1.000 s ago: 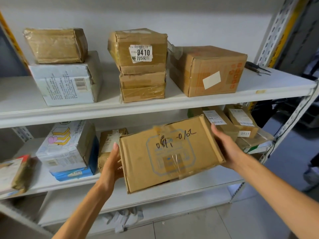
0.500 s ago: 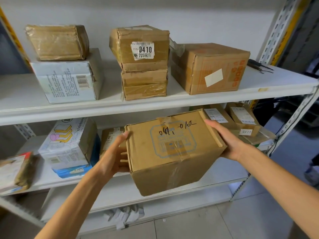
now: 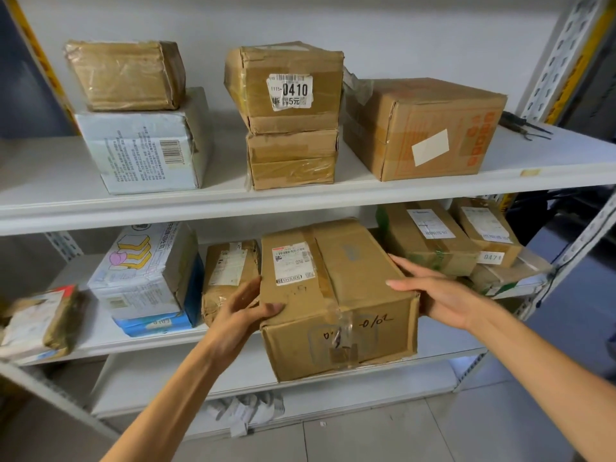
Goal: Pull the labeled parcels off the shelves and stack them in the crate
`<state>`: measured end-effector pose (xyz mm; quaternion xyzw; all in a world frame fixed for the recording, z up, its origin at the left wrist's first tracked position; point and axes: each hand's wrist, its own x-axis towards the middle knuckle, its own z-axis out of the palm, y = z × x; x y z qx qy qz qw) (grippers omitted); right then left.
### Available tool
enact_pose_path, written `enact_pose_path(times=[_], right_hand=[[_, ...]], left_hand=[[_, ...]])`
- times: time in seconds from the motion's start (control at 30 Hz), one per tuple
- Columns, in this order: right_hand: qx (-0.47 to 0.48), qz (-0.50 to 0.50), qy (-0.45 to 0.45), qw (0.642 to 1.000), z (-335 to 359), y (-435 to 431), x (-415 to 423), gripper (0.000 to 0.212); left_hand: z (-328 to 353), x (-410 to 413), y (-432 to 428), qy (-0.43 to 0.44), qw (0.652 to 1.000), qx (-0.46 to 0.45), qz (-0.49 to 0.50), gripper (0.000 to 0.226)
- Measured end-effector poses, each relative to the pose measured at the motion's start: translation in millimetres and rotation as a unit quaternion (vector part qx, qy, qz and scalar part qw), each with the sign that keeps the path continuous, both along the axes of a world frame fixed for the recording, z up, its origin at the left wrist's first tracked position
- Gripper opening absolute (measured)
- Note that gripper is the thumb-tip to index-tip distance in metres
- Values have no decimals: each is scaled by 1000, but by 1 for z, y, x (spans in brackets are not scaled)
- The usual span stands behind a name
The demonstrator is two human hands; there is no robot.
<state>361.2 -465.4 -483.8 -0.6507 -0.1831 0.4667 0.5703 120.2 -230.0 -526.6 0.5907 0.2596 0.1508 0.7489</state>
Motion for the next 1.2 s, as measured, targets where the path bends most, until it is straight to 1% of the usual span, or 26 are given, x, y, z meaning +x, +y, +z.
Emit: enact_pose_path(times=[0.07,0.17,0.3,0.47,0.6,0.83,0.93,1.07,1.13,1.2], right_hand=[[-10,29,3,1000,-12,6,6,89],[-10,8,15,1000,-30,17,11,90],[11,-21,54,998,-63,34,16,84],[1,-69,71,995,-85,62,30,83],[-1,-81,69,994,-92,90,48,82],[-47,-64,44,996,-116,113,56,81],[-70,-78,35,994,-122,114,57,81],[-96,-83,1,992,-122,116,52,81],[-113,-76,-29,990,-120,119,50,81],[-138,-61,-67,986,-118,120,48,82]], left_hand=[[-5,5,1,1,1000,-17,12,79],[-13,16,8,29,999,-33,28,82],[-21,29,18,77,996,7,47,85],[-30,54,36,114,991,27,59,77],[-41,75,57,132,988,29,74,74],[-59,85,71,188,979,48,66,74],[-59,90,72,213,973,78,53,76],[-60,91,73,263,954,145,28,79],[-60,92,73,284,941,182,23,74],[-59,94,71,306,924,227,13,65]])
